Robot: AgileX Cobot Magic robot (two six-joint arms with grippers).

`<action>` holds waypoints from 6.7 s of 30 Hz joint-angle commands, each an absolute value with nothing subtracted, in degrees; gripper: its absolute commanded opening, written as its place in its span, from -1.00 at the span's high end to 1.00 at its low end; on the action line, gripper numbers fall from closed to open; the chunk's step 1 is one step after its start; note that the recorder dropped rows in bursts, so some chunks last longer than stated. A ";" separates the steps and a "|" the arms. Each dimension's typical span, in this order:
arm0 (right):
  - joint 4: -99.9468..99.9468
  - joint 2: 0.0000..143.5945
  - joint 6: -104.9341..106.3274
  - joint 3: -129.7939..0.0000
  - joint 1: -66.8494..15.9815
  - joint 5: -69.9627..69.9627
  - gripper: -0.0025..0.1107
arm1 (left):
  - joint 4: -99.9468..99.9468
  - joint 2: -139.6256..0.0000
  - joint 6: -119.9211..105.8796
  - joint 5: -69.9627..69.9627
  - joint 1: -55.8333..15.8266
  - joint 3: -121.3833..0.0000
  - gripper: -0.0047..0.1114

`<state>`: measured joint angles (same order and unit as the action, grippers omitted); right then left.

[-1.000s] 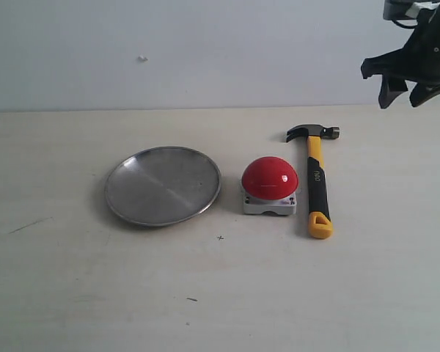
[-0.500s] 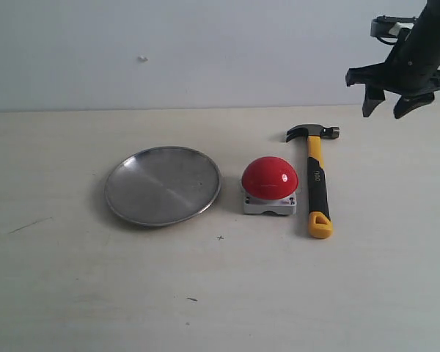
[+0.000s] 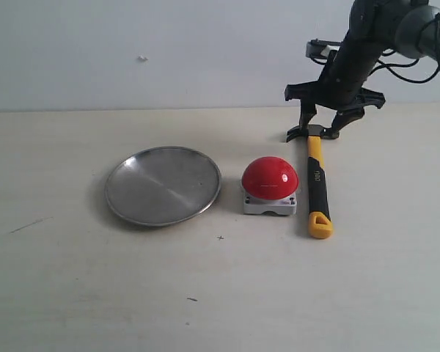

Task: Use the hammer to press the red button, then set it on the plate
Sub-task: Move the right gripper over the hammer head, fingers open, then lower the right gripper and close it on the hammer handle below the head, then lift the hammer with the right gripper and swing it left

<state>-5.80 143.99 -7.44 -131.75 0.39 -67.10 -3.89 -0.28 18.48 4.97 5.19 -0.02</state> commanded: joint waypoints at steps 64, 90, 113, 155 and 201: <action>0.00 152.20 -13.75 -138.71 -1.33 -64.79 -0.14 | -3.83 0.00 18.19 5.01 5.14 0.00 0.92; 0.00 154.02 -13.55 -138.80 -1.33 -61.68 -0.07 | -3.83 0.00 18.19 5.01 5.14 0.00 0.92; 0.00 154.02 -7.27 -138.80 -1.33 -66.02 0.23 | -3.83 0.00 18.09 4.98 5.14 0.00 0.92; 2.83 154.02 -6.13 -138.80 -1.33 -66.91 0.19 | -3.83 0.00 18.09 4.98 5.14 0.00 0.92; -3.82 148.74 1.30 -138.80 -0.22 -69.70 0.96 | -3.83 0.00 17.95 4.98 5.14 0.00 0.92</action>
